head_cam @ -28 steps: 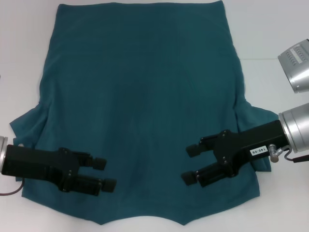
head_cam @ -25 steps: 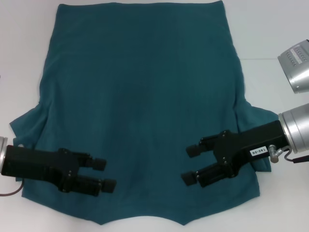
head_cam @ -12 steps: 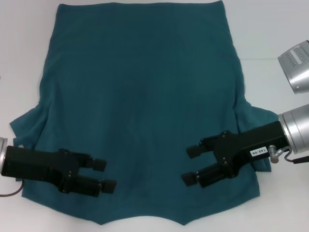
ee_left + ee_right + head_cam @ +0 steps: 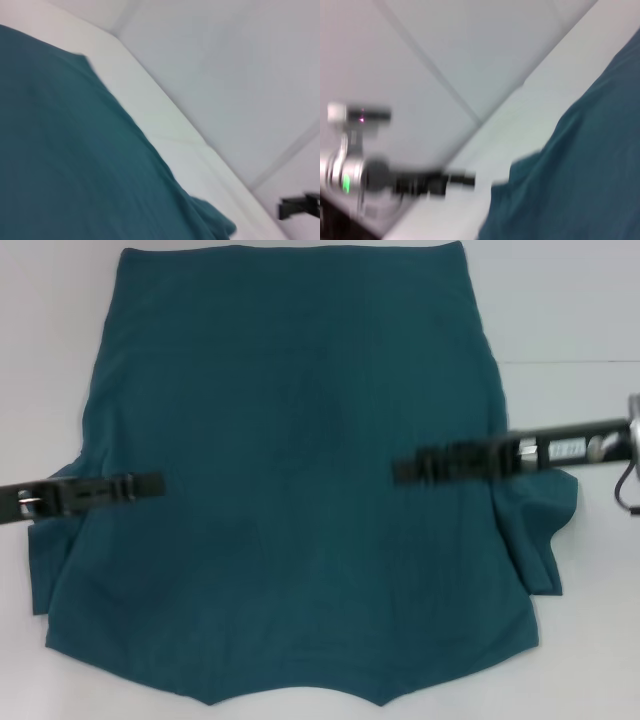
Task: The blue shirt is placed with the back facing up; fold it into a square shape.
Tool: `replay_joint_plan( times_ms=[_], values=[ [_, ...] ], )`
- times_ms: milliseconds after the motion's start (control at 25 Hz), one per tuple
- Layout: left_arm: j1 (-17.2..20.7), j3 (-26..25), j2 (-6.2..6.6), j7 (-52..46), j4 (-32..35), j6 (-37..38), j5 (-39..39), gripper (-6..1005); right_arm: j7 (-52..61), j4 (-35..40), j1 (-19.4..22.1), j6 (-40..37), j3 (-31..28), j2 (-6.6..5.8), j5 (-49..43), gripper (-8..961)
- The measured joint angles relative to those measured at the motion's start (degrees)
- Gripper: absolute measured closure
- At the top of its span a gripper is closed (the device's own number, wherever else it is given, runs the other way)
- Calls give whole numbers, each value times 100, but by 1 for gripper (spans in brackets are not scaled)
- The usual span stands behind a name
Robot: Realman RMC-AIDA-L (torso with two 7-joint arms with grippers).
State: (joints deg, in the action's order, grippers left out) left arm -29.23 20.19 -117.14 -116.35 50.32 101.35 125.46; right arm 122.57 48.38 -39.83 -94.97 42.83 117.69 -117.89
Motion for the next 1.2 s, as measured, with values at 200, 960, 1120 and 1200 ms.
replay_joint_plan(
  times_ms=[200, 960, 1120, 1200],
  values=[
    [155, -110, 62, -1239, -20, -287, 1, 158, 1054, -307, -27, 456, -161, -252, 748, 31],
    [615, -136, 65, -1826, -681, -2544, 50, 160, 1068, -1186, -66, 1100, -104, -422, 1070, 31],
    [646, -97, 60, -1756, -770, -2810, 55, 160, 1067, -1188, -53, 1110, -104, -422, 1070, 30],
    [651, -75, 52, -1640, -823, -2892, 58, 160, 1067, -1190, -52, 1112, -108, -422, 1070, 30]
  ],
)
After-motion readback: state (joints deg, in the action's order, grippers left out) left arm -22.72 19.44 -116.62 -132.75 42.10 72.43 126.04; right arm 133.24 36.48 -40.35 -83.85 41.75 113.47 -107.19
